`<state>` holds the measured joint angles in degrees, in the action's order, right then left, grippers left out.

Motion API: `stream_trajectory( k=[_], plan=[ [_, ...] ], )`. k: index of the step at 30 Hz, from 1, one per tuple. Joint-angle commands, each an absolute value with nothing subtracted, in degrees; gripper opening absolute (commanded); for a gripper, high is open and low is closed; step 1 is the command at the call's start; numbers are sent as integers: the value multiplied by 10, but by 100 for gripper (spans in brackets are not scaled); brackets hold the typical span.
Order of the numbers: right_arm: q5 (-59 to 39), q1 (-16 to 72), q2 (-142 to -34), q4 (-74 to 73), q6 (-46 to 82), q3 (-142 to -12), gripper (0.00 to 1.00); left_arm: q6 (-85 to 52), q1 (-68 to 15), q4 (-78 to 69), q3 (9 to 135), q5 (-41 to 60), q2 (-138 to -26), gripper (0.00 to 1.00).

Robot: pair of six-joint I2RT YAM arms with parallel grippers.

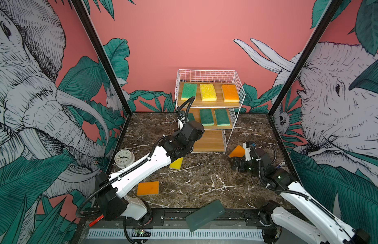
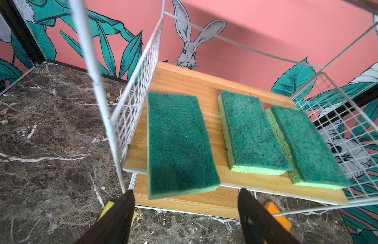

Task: Place and organize the cleaning sponges onto the shelf
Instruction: 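Lower the green pad onto the middle tier beside the other pads, then open the left gripper to release the green pad on the tier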

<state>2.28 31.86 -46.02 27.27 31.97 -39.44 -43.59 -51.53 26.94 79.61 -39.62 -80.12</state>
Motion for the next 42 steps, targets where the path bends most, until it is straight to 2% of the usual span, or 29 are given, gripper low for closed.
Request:
stream_trajectory(
  k=[1, 4, 9, 15, 24, 31, 42],
  plan=[
    [22, 316, -448, 264, 324, -398, 97, -456, -526, 299, 778, -393, -773, 72],
    [22, 316, -446, 264, 327, -398, 97, -458, -534, 300, 770, -382, -761, 56],
    [22, 317, -447, 265, 331, -400, 97, -489, -535, 319, 760, -357, -745, 22],
    [25, 316, -446, 264, 331, -399, 97, -480, -534, 259, 708, -365, -726, 7],
    [25, 317, -450, 255, 333, -402, 97, -462, -522, 226, 721, -349, -772, 6],
    [16, 317, -459, 243, 338, -405, 96, -480, -508, 247, 734, -359, -769, 6],
    [5, 316, -487, 219, 341, -412, 96, -489, -480, 243, 752, -319, -787, 8]
  ],
)
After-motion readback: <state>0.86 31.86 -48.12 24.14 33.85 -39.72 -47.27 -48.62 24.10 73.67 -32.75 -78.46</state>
